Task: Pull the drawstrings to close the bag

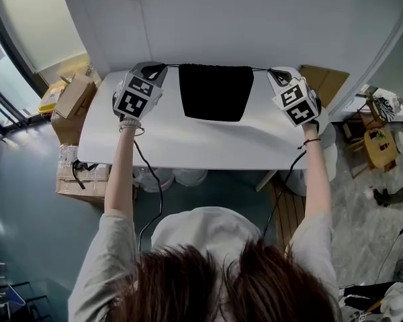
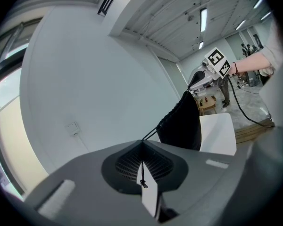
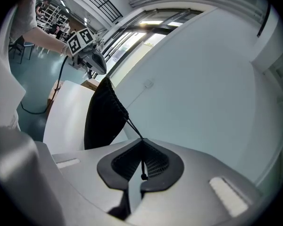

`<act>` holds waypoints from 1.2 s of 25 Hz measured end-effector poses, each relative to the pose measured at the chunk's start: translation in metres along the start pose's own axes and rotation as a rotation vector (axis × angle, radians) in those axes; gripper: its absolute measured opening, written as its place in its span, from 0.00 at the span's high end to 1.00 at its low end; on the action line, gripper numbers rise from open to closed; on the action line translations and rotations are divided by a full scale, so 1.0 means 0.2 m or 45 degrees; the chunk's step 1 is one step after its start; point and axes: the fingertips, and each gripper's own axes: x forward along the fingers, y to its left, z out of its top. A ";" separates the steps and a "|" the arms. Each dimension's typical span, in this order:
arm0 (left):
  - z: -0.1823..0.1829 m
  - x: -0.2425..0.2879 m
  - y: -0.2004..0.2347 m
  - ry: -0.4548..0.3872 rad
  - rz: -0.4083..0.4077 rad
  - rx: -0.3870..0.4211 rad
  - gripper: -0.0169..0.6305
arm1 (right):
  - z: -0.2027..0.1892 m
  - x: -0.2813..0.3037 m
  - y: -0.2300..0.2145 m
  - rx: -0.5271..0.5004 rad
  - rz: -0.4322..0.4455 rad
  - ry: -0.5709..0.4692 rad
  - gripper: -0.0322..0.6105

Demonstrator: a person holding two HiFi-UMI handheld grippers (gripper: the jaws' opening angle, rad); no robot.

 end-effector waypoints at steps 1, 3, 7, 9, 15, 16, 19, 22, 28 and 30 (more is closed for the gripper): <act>-0.01 0.00 0.00 0.005 0.006 0.005 0.97 | 0.00 0.00 0.00 0.001 -0.005 0.005 0.93; -0.02 0.00 0.01 0.022 0.017 0.021 0.97 | -0.01 0.00 -0.01 0.002 -0.017 0.015 0.93; -0.04 0.00 0.02 0.039 0.035 0.018 0.97 | -0.02 0.01 -0.02 0.006 -0.046 0.034 0.93; -0.05 0.00 0.03 0.043 0.041 0.005 0.97 | -0.02 0.01 -0.03 0.008 -0.054 0.037 0.93; -0.06 -0.01 0.04 0.054 0.059 0.015 0.97 | -0.03 0.01 -0.03 0.011 -0.072 0.043 0.93; -0.07 -0.01 0.04 0.059 0.062 0.019 0.97 | -0.03 0.02 -0.03 0.012 -0.075 0.045 0.93; -0.09 -0.01 0.05 0.073 0.071 0.022 0.97 | -0.03 0.02 -0.03 0.018 -0.083 0.052 0.93; -0.10 -0.02 0.05 0.078 0.076 0.013 0.97 | -0.04 0.01 -0.03 0.023 -0.092 0.060 0.93; -0.12 -0.02 0.06 0.075 0.081 0.002 0.97 | -0.05 0.00 -0.04 0.037 -0.110 0.070 0.93; -0.13 -0.03 0.06 0.075 0.083 -0.003 0.97 | -0.05 0.00 -0.04 0.038 -0.117 0.071 0.93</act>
